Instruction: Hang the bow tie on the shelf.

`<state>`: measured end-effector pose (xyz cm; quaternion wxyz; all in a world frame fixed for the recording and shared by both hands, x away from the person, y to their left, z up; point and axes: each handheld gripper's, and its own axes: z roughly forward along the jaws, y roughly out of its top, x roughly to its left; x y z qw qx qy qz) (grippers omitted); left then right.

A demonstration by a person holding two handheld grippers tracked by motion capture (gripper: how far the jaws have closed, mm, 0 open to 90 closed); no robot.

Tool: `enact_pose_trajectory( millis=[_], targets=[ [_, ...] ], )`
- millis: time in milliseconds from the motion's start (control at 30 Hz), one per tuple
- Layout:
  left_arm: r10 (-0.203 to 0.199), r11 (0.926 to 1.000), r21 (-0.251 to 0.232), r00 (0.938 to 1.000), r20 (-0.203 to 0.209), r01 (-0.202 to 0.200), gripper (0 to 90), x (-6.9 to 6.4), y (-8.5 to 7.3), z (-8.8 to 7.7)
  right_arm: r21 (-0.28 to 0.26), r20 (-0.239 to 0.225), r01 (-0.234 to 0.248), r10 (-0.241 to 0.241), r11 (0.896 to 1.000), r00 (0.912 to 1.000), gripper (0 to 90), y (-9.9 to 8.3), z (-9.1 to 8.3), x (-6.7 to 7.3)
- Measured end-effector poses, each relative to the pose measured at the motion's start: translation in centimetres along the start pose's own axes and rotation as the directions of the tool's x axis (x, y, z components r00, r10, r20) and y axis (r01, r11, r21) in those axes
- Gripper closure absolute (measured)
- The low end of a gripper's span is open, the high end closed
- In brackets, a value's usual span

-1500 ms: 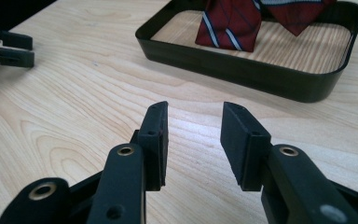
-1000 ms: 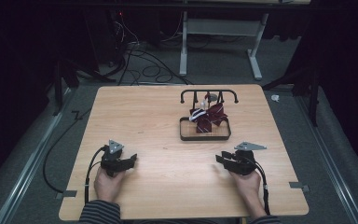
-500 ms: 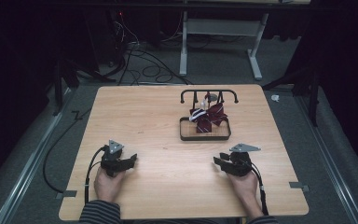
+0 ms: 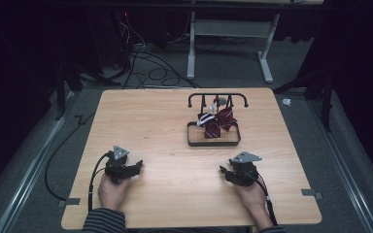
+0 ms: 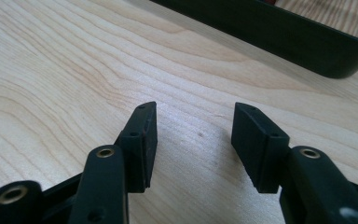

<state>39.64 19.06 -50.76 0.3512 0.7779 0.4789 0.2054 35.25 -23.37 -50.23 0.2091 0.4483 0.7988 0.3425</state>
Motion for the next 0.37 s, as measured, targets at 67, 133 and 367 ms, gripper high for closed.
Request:
enact_pose_trajectory(
  millis=[67,133,367],
  targets=[
    [0.0,1.0,0.0,1.0,0.0,0.0,30.0,0.0,0.0,0.0,0.001,-0.016,-0.018,0.018,1.0,0.9997,49.7,0.0,0.02,-0.25],
    [0.0,1.0,0.002,1.0,-0.001,0.0,30.0,0.0,0.01,-0.01,0.006,-0.009,-0.011,0.011,1.0,0.9999,49.0,0.01,0.01,-0.08],
    [0.0,1.0,0.0,1.0,0.0,0.0,30.0,0.0,0.0,0.0,0.005,-0.011,-0.011,0.011,1.0,0.9999,47.9,0.01,0.03,-0.15]
  ],
)
